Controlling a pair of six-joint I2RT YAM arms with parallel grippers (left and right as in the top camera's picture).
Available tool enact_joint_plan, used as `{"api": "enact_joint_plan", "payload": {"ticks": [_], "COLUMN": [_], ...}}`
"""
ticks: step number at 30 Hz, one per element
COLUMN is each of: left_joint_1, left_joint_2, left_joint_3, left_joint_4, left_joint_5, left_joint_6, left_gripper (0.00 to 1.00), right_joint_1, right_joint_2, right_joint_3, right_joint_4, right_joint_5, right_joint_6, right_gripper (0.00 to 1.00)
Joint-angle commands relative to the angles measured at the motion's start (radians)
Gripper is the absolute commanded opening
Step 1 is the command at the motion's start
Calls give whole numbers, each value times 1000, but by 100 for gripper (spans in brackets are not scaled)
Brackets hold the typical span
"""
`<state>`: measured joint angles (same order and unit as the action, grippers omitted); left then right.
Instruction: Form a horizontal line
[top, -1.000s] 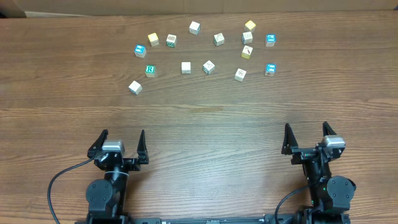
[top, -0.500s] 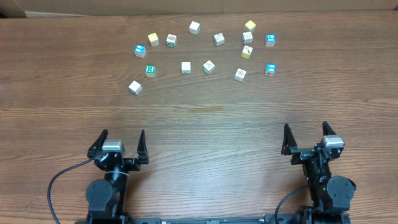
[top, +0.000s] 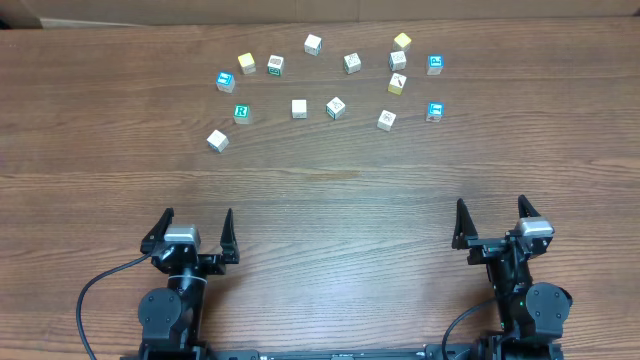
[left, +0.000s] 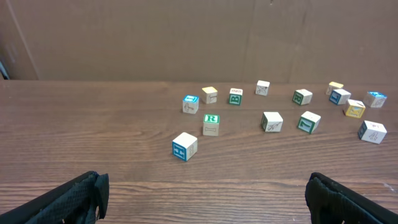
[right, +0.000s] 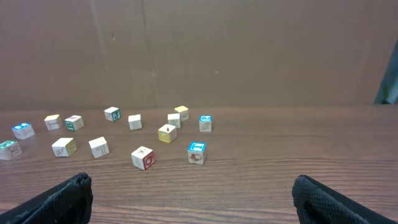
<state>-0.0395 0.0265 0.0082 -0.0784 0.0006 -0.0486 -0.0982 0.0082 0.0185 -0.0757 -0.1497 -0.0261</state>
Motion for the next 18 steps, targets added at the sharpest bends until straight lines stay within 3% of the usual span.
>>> {"api": "enact_joint_plan", "payload": {"ticks": [1,18], "left_joint_1": [-6,-6], "left_joint_2": [-13,-8], "left_joint_3": [-3,8], "left_joint_4": [1,6], "left_joint_5": [16,45], "left_joint_6": [16,-27], "left_gripper": [100,100], "right_joint_1": [-2,-2], "right_joint_2": [-5,-5], "right_joint_3": [-10,-10], "right_joint_4": [4,4], "right_joint_5": [0,0], "right_joint_6": [-5,-5], "right_gripper": [100,100]}}
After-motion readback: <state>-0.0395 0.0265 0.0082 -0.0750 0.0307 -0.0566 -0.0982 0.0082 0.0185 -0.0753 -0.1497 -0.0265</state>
